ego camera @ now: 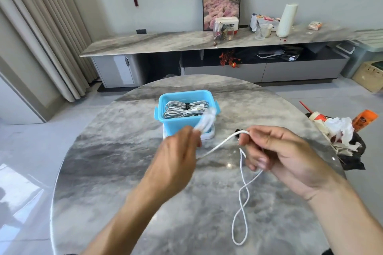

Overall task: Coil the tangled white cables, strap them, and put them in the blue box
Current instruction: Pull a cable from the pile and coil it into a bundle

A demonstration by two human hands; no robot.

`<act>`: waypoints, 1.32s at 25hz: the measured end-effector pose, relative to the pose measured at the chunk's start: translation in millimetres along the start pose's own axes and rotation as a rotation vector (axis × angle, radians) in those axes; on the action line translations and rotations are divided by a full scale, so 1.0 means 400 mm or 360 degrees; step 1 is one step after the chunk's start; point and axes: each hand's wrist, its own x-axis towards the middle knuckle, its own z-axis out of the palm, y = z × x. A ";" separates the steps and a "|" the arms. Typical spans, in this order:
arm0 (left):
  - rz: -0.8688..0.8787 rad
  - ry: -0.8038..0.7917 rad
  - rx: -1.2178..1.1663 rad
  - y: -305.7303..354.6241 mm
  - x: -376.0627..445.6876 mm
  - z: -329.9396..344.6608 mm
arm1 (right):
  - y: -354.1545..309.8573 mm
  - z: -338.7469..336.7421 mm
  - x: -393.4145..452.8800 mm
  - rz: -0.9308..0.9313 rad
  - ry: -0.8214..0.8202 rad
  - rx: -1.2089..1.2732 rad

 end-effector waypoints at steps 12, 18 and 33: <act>-0.0162 -0.0358 -0.0496 0.023 -0.025 0.051 | 0.017 0.040 0.009 -0.0358 0.0443 -0.0395; -0.0263 -0.0658 -0.1008 0.052 -0.028 0.054 | 0.037 0.081 0.016 -0.0149 0.0594 0.0057; -0.0528 -0.1064 -0.1523 0.059 -0.051 0.062 | 0.059 0.124 0.041 0.0049 0.0367 0.0744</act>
